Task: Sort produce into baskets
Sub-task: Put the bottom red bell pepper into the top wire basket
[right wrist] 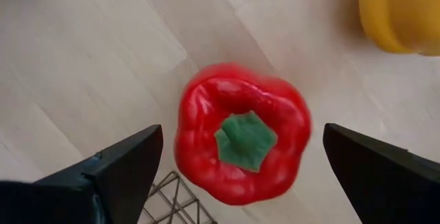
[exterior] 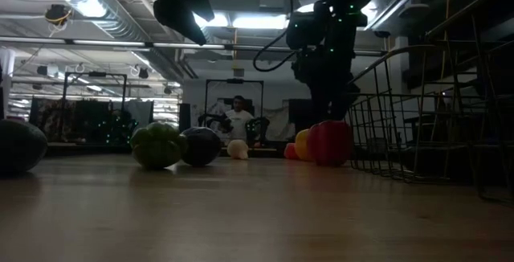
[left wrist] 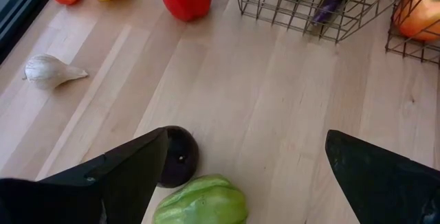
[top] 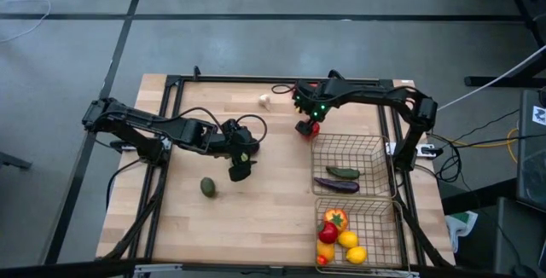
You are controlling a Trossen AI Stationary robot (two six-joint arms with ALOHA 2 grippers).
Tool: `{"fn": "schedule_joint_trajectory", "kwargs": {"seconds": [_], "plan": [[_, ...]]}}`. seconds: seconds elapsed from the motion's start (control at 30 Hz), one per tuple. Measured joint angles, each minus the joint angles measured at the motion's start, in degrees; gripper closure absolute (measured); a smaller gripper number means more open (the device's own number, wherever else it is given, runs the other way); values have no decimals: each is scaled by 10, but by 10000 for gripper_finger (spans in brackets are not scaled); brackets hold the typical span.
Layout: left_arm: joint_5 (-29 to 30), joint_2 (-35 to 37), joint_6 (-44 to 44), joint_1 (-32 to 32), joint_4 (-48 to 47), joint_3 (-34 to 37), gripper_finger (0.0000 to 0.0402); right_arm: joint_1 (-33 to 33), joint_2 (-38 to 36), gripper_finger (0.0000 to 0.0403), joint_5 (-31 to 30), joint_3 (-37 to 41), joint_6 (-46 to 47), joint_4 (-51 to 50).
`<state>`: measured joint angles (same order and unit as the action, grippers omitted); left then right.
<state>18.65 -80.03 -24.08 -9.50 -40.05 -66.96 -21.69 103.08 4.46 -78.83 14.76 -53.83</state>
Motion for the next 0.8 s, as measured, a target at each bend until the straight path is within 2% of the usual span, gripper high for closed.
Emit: {"fn": "schedule_joint_trajectory", "kwargs": {"seconds": [0.8], "plan": [[0, 0, 0, 0, 0, 0, 11, 5, 33, 3, -2, 0, 15, 2]]}}
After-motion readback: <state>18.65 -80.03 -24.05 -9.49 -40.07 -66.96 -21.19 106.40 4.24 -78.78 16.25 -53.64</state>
